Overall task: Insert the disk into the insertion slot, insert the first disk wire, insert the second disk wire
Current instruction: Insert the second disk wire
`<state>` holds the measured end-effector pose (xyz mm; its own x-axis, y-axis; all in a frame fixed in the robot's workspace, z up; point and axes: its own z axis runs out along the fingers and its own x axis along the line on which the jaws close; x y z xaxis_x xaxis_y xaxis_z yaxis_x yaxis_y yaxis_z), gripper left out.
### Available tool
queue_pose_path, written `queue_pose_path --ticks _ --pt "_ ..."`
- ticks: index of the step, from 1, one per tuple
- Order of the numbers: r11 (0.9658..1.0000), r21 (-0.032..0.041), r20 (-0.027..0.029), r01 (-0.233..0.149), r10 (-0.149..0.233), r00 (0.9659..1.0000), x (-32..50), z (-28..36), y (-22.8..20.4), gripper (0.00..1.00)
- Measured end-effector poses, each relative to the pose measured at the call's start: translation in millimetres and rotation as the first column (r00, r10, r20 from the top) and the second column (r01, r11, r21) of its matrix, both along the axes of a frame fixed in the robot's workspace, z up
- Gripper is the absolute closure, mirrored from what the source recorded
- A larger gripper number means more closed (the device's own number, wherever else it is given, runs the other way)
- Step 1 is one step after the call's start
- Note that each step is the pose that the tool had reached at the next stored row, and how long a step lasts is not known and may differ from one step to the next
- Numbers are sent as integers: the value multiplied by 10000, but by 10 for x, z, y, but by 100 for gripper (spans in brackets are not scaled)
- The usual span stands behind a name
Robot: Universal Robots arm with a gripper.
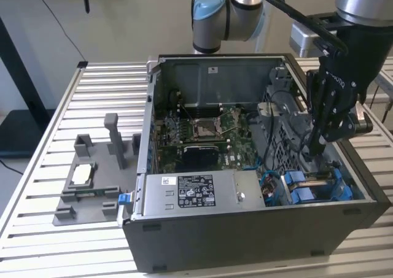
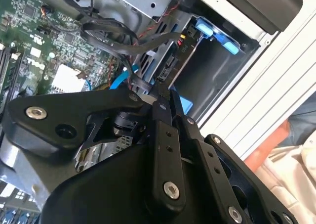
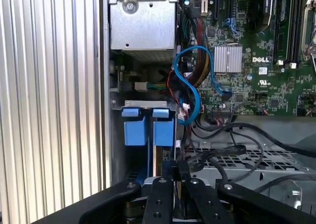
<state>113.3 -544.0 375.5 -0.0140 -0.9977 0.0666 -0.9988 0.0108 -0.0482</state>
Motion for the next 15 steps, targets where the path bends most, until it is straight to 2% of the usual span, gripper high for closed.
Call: queue_pose_path --ticks 3,7,9,10,15 --pt "10000 1 131 0 0 9999 -2 -34 -10 84" --pt "10000 0 362 0 0 9993 -3 -67 -25 84" --pt "10000 -1 453 1 -1 9990 -4 -88 -32 84" --pt "10000 0 469 -1 1 9989 -4 -96 -32 84" --pt "10000 0 475 0 0 9989 -4 -99 -33 84"
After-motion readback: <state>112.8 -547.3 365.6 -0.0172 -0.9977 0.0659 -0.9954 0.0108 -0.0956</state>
